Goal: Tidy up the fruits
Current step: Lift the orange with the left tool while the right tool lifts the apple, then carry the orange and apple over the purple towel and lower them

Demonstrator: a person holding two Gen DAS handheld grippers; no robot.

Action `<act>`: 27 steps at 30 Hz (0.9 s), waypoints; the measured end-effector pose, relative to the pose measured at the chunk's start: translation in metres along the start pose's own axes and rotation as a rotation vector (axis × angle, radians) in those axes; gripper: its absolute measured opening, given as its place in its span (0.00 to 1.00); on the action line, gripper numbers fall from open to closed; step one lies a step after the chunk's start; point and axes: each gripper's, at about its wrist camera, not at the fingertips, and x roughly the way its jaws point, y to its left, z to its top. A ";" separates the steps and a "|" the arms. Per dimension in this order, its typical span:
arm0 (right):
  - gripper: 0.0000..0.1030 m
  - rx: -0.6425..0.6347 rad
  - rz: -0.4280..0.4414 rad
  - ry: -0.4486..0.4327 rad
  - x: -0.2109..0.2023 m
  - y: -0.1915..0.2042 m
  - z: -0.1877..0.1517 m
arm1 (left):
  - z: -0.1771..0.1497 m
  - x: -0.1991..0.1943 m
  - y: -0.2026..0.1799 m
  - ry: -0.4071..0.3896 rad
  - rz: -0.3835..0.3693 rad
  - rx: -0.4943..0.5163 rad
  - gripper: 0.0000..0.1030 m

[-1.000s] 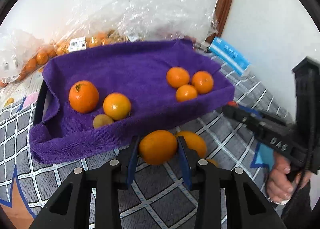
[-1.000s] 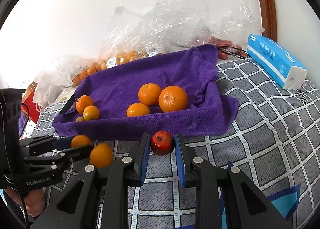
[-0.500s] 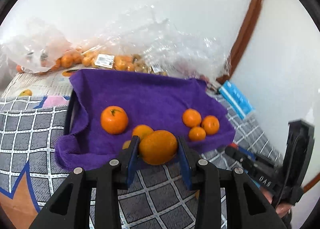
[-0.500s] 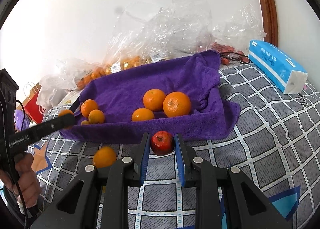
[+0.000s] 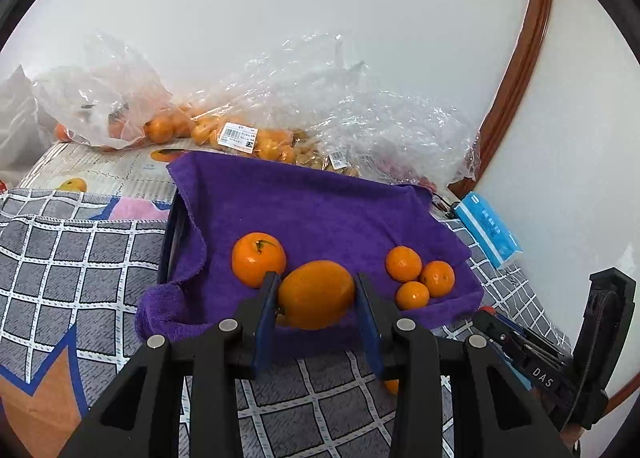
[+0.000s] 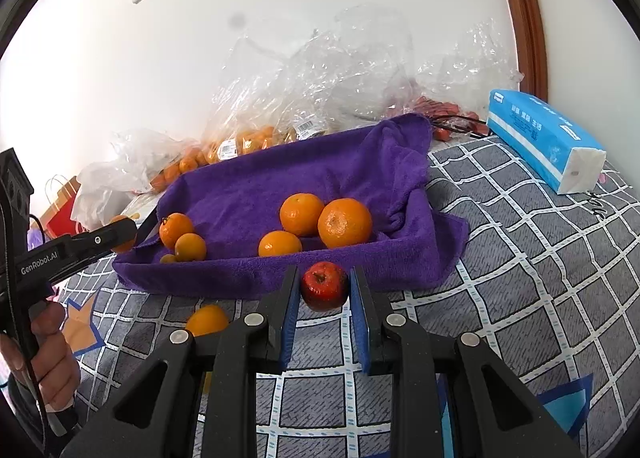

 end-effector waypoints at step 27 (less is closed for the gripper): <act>0.24 -0.119 0.028 -0.021 0.053 0.018 0.098 | 0.047 0.045 -0.014 0.065 0.111 -0.044 0.34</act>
